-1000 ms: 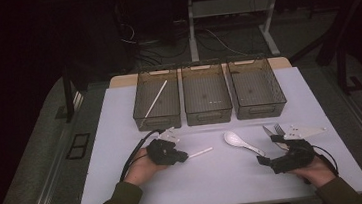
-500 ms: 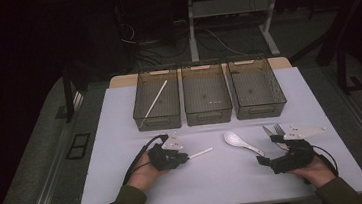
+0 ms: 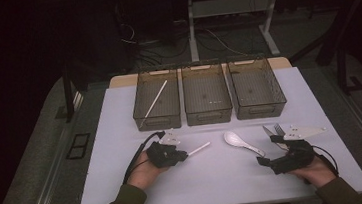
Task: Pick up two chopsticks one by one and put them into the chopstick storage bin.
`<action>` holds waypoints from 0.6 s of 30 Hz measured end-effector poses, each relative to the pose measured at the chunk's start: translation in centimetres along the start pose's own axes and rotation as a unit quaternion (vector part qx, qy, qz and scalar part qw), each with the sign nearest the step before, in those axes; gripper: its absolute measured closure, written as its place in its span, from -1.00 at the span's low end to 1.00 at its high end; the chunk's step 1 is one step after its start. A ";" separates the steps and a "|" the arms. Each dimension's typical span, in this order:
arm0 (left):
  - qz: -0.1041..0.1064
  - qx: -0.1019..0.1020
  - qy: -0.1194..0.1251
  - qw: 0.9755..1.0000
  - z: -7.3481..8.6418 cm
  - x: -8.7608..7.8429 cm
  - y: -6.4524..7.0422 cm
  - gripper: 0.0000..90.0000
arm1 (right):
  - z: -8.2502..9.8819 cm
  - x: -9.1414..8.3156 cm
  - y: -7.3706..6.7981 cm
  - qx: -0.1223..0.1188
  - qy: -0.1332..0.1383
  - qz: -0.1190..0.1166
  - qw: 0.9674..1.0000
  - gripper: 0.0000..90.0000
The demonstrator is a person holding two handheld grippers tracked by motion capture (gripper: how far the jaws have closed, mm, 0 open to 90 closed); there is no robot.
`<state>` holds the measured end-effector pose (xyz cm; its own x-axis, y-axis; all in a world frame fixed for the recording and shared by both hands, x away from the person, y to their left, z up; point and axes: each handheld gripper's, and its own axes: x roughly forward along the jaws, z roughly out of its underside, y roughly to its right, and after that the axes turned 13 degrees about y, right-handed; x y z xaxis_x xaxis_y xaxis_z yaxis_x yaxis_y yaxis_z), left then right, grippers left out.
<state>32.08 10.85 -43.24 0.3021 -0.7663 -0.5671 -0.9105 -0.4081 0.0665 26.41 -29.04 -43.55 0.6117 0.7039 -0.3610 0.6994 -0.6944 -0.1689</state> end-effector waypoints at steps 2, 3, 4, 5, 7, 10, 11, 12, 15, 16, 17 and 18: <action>-0.001 -0.009 0.010 1.000 -0.5 -0.6 0.0 0.87 | 0.0 0.0 0.0 -0.001 0.000 0.000 1.000 -0.94; -0.004 -0.015 0.016 1.000 -0.7 -0.8 0.0 0.87 | 0.0 0.0 0.0 -0.001 0.000 0.000 1.000 -0.94; -0.007 -0.020 0.020 1.000 -0.9 -1.1 0.0 0.87 | 0.0 0.0 0.0 -0.001 0.000 0.000 1.000 -0.94; -0.013 -0.023 0.023 0.999 -1.1 -1.3 0.0 0.87 | 0.0 0.0 0.0 -0.001 -0.001 0.000 1.000 -0.94; -0.025 -0.029 0.030 0.999 -1.5 -1.9 -0.1 0.87 | 0.0 0.0 0.0 0.000 -0.001 0.001 1.000 -0.94; -0.042 -0.040 0.045 0.997 -2.1 -2.7 -0.4 0.87 | 0.0 0.0 -0.1 -0.001 -0.001 0.001 1.000 -0.94; -0.049 -0.042 0.052 0.997 -2.3 -3.1 -0.5 0.87 | 0.0 0.0 -0.1 0.000 -0.001 0.001 1.000 -0.94; -0.055 -0.046 0.056 0.996 -2.6 -3.4 -0.6 0.87 | 0.0 0.0 0.0 0.000 -0.001 0.002 1.000 -0.94; -0.077 -0.057 0.075 0.993 -3.5 -4.6 -1.1 0.87 | 0.0 0.1 0.0 0.001 -0.001 0.002 1.000 -0.94; -0.083 -0.061 0.077 0.992 -3.7 -4.8 -1.2 0.87 | 0.0 0.1 0.0 0.001 -0.002 0.002 1.000 -0.94; -0.089 -0.064 0.079 0.991 -3.9 -5.1 -1.5 0.87 | 0.0 0.1 -0.1 0.001 -0.002 0.002 1.000 -0.94; -0.096 -0.065 0.080 0.990 -4.1 -5.3 -1.7 0.87 | 0.0 0.1 -0.1 0.001 -0.002 0.002 1.000 -0.94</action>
<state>33.19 13.54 -36.95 0.5163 -0.7332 -0.4426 -0.7914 -0.6060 0.0808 26.41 -28.95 -43.60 0.6132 0.7005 -0.3651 0.6962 -0.6976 -0.1693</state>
